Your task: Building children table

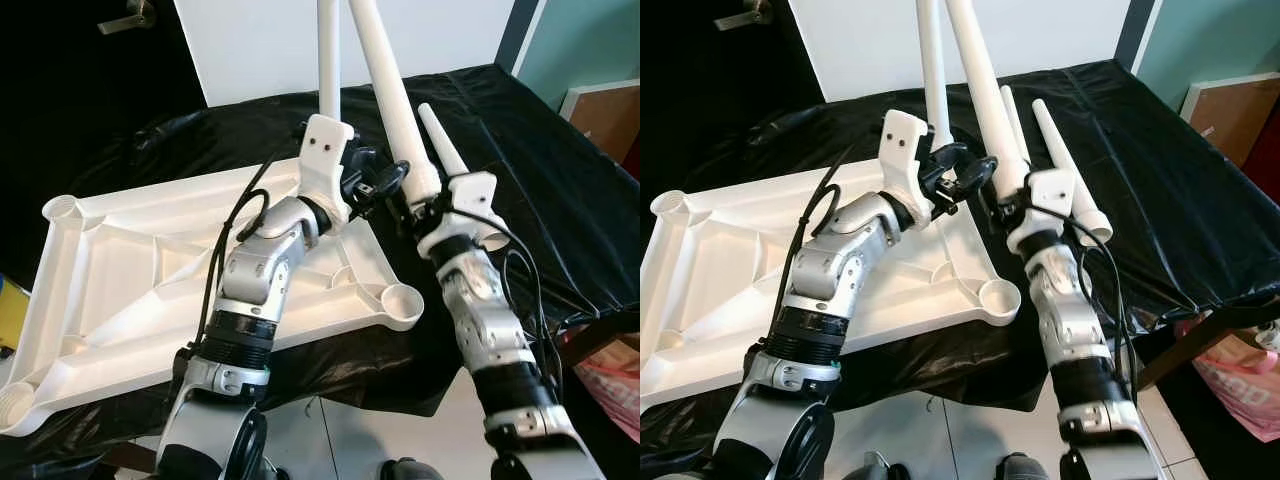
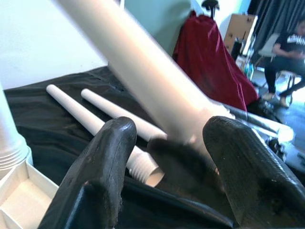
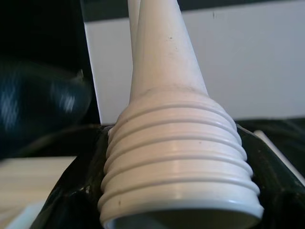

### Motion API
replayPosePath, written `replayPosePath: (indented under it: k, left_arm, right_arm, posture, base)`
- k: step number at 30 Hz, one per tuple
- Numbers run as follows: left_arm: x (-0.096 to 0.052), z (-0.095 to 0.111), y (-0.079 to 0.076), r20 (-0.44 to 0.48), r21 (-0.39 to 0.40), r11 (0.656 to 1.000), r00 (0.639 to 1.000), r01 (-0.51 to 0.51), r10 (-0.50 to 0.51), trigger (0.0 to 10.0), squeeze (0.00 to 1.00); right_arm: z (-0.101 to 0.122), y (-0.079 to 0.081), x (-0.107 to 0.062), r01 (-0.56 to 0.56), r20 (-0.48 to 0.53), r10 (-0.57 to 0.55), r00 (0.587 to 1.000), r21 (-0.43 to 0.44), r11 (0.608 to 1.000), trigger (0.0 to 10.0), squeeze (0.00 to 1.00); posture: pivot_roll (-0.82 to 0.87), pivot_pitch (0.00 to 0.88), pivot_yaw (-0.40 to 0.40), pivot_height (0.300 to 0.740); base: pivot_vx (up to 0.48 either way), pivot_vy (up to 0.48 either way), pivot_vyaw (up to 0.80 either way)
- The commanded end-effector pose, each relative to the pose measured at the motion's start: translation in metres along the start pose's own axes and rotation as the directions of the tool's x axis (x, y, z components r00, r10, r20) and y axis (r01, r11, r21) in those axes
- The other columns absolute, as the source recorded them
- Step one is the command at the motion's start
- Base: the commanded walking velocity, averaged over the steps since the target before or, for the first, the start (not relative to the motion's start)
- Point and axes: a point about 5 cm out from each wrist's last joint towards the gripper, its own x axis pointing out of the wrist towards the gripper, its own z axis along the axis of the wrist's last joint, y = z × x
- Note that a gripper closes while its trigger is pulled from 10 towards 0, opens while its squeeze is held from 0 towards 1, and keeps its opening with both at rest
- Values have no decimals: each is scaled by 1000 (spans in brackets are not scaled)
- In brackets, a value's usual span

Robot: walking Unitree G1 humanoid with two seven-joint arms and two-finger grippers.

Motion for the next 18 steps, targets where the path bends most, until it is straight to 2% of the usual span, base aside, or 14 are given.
replayPosePath:
  k: [1, 6, 7, 8, 9, 14, 16, 18]
  left_arm:
    - [2, 7, -3, 32, 1, 999, 998, 53, -53, 10000, 0]
    - [-2, 15, 3, 87, -33, 998, 995, 52, -49, 10000, 0]
    - [-7, 23, 8, 144, -90, 994, 989, 57, -43, 10000, 310]
    - [-7, 23, 8, 144, -90, 994, 989, 57, -43, 10000, 310]
    - [-9, 26, 12, 176, -130, 989, 984, 64, -41, 10000, 1000]
    - [-14, 34, 19, 231, -201, 976, 972, 81, -33, 10000, 1000]
    - [-17, 41, 21, 273, -239, 964, 960, 121, -53, 10000, 1000]
    - [-17, 41, 21, 273, -239, 964, 960, 121, -53, 10000, 1000]
  right_arm:
    - [6, 5, 5, -46, 30, 47, 998, -10, 999, 10000, 0]
    - [30, 7, 13, -78, 135, 79, 988, -12, 997, 10000, 0]
    - [40, 11, 11, -111, 186, 114, 976, -26, 993, 10000, 0]
    - [40, 11, 11, -111, 186, 114, 976, -26, 993, 10000, 0]
    - [41, 12, 10, -124, 194, 126, 973, -23, 992, 10000, 0]
    - [40, 13, 5, -147, 192, 148, 970, -21, 989, 10000, 0]
    - [37, 14, 0, -168, 175, 171, 970, -33, 985, 10000, 0]
    - [37, 14, 0, -168, 175, 171, 970, -33, 985, 10000, 0]
  posture:
    - [-194, 3, 31, 740]
    - [-171, 1, 30, 740]
    - [-168, 0, 29, 740]
    - [-168, 0, 29, 740]
    - [-168, 0, 30, 740]
    - [-167, 0, 28, 740]
    - [-167, 0, 28, 740]
    - [-167, 0, 28, 740]
  base:
    - [0, 0, 0]
    - [0, 0, 0]
    - [0, 0, 0]
    - [0, 0, 0]
    - [0, 0, 0]
    - [0, 0, 0]
    - [0, 0, 0]
    - [0, 0, 0]
